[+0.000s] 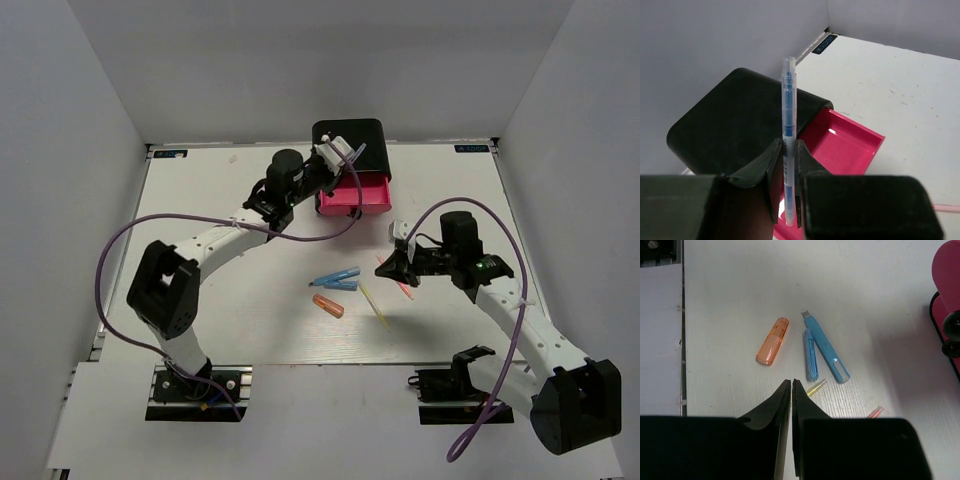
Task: Sort the stationery into containers
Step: Place the stationery into the container, then grab a piece of stationery with the right arm
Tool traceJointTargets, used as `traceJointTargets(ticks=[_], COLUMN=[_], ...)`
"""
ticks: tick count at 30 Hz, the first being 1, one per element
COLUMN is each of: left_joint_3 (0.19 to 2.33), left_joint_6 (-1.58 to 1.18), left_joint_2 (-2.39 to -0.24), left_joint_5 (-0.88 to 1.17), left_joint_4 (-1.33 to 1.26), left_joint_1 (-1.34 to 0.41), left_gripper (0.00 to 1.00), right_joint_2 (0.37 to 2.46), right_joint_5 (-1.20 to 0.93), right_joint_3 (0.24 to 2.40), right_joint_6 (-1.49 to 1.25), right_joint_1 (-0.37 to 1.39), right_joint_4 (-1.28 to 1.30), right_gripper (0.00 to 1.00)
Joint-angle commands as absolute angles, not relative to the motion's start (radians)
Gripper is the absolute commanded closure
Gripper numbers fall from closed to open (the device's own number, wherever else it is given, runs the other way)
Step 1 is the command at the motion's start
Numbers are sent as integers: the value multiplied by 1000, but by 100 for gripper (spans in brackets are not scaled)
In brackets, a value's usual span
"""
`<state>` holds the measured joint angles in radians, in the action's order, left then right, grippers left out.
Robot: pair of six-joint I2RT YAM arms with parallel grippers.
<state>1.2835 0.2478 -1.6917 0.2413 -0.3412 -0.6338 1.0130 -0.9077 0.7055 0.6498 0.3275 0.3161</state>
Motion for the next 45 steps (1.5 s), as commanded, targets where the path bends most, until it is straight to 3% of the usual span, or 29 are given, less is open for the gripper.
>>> traceJointTargets(ticks=[1,8,12,18,25,31,38,39,41,45], left_joint_3=[1344,1365,1385,1385,1427,1427,1171,1081,994,762], left_joint_6=[268,268,268,268,268,220,-113,-189,-303,-490], left_joint_2=[-1719,-1773,-1782,-1782,-1792,-1672,-1410,-1338,-1274,-1143], left_joint_5=[265,264,273,282,282,183,42,20,-58,-126], left_joint_4=[-407,-361,-330,-321,-296,-273,-131,-130,-74,-51], left_joint_1=[-630,-630,-630,-630,-630,-641,-630,-630,-630,-640], left_gripper=[96,90,81,58,47,39,21,10,1,1], right_joint_2=[982,963,968,979,980,997,1084,1091,1078,1100], right_joint_5=[-933,-914,-914,-907,-885,-778,-707,-713,-687,-623], right_joint_3=[684,666,664,672,681,690,703,696,654,621], right_joint_6=[672,664,658,657,660,624,644,652,652,652], right_joint_1=[322,316,313,308,302,296,304,311,331,386], right_joint_4=[321,308,295,291,299,279,362,374,367,382], right_gripper=[90,81,80,76,71,71,75,73,65,54])
